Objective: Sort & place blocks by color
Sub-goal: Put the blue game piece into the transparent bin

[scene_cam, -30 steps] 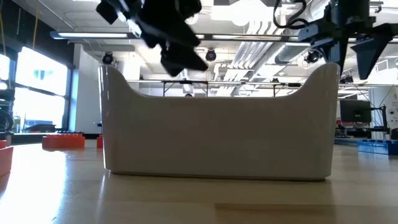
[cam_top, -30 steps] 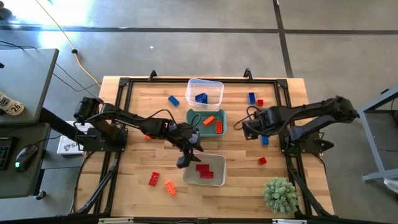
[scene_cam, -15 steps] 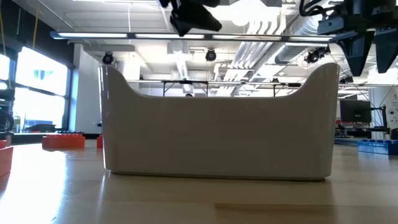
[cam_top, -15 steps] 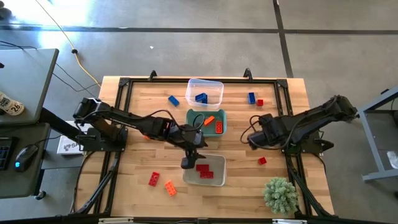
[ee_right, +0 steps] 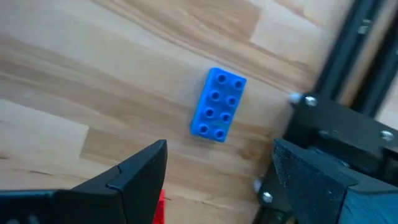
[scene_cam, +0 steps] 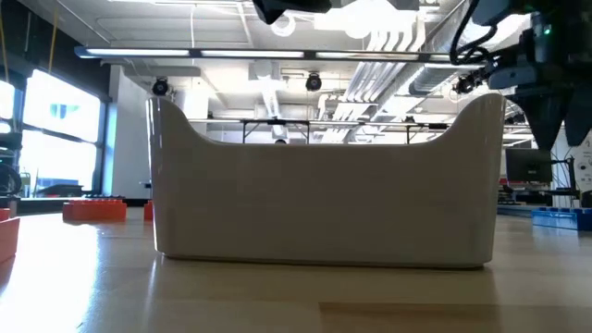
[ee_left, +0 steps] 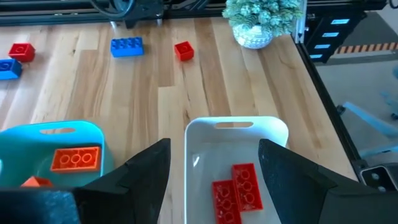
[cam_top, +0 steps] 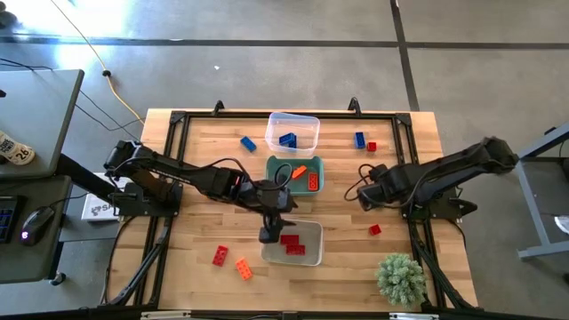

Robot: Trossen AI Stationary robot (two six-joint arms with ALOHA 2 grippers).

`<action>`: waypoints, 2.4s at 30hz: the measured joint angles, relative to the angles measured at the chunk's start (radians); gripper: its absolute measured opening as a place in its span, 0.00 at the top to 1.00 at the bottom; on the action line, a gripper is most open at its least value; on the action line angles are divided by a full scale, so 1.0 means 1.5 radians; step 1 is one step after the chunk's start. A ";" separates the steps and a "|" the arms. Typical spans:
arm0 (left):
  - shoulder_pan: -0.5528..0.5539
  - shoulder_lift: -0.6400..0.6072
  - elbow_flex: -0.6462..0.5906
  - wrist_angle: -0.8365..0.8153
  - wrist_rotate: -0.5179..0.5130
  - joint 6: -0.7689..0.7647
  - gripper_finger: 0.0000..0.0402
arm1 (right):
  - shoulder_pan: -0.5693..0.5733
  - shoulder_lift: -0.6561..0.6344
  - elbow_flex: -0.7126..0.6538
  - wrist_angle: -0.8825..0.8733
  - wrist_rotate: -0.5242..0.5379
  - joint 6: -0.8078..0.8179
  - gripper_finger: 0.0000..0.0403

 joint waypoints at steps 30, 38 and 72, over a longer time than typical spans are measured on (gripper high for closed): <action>0.003 0.000 0.000 -0.011 -0.076 0.042 0.42 | -0.227 -0.035 -0.258 0.307 -0.135 -0.244 0.33; 0.017 0.000 0.000 -0.093 -0.194 0.041 0.42 | -0.235 -0.036 -0.280 0.341 -0.153 -0.204 0.56; 0.282 -0.047 0.000 -0.213 -0.225 0.134 0.42 | -0.285 -0.034 -0.008 0.441 0.054 -0.191 0.71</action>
